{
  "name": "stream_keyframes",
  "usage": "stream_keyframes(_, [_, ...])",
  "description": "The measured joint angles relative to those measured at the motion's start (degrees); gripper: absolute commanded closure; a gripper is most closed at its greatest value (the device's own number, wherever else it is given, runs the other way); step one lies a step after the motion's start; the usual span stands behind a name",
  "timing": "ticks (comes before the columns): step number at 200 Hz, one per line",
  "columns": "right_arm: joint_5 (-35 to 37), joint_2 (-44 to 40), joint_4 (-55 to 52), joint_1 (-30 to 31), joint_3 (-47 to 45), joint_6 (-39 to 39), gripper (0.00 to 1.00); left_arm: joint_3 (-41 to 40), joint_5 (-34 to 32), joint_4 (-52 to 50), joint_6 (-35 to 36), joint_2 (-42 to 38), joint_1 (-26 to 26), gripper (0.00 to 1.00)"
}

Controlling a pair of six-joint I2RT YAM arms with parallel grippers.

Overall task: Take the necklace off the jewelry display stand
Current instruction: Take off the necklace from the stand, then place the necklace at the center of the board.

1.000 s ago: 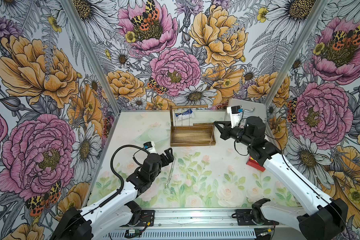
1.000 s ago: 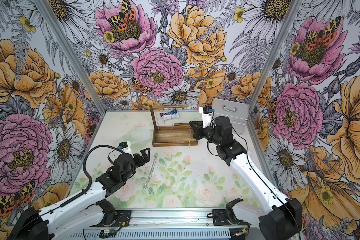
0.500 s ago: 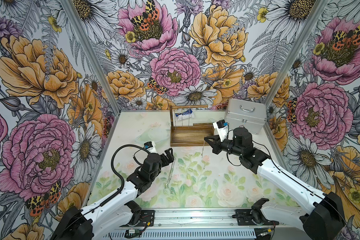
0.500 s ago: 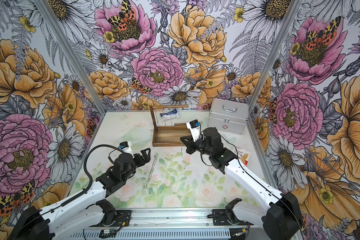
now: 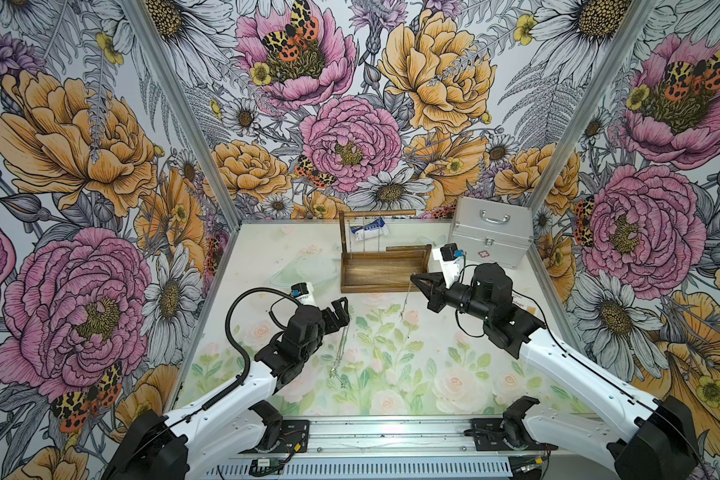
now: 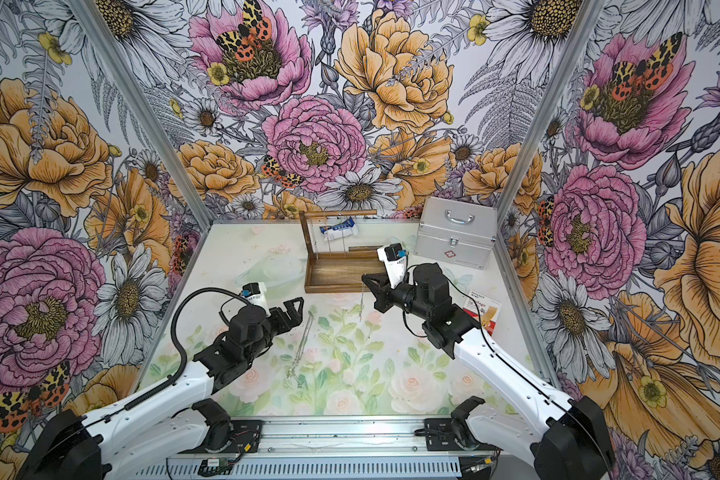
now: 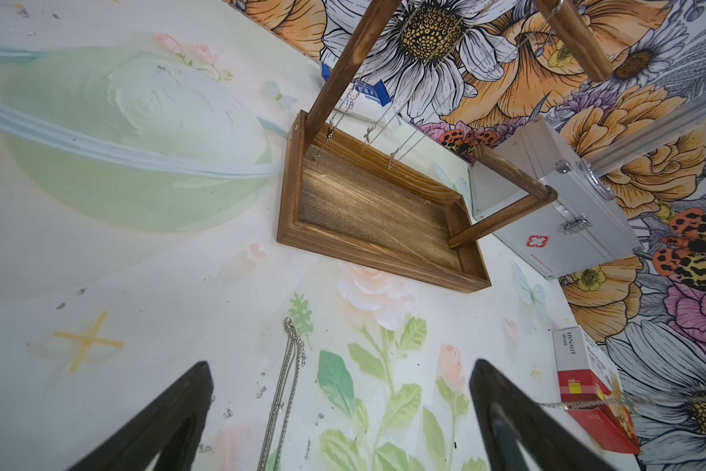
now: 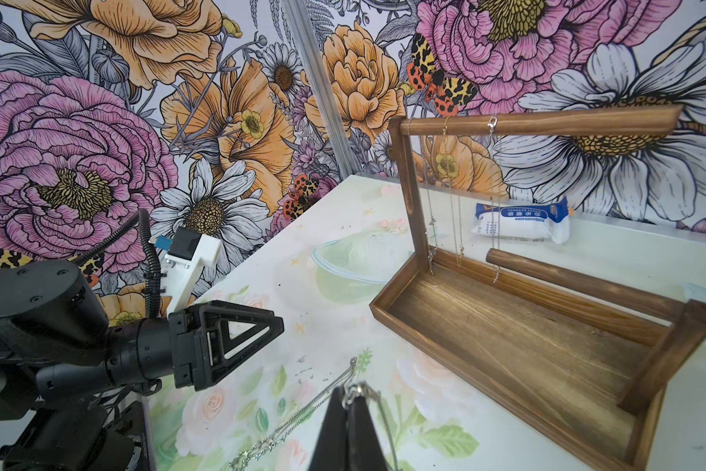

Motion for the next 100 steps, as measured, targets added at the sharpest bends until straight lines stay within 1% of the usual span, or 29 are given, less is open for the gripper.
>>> stream_keyframes(16, [0.2,0.0,0.0,0.5,-0.3,0.0,1.0,0.1,0.2,0.0,1.1,-0.8,-0.9,0.01])
stream_keyframes(32, [0.9,0.0,0.2,0.8,-0.4,0.0,1.0,0.9,0.1,-0.2,2.6,-2.2,-3.0,0.01])
stream_keyframes(64, [2.0,-0.3,0.5,1.1,-0.8,0.0,1.0,6.4,0.1,-2.4,6.2,-4.2,-7.6,0.01])
stream_keyframes(100, [3.1,-0.4,0.5,1.1,-0.9,0.5,1.0,12.4,0.4,-3.1,11.7,-6.8,-12.0,0.01])
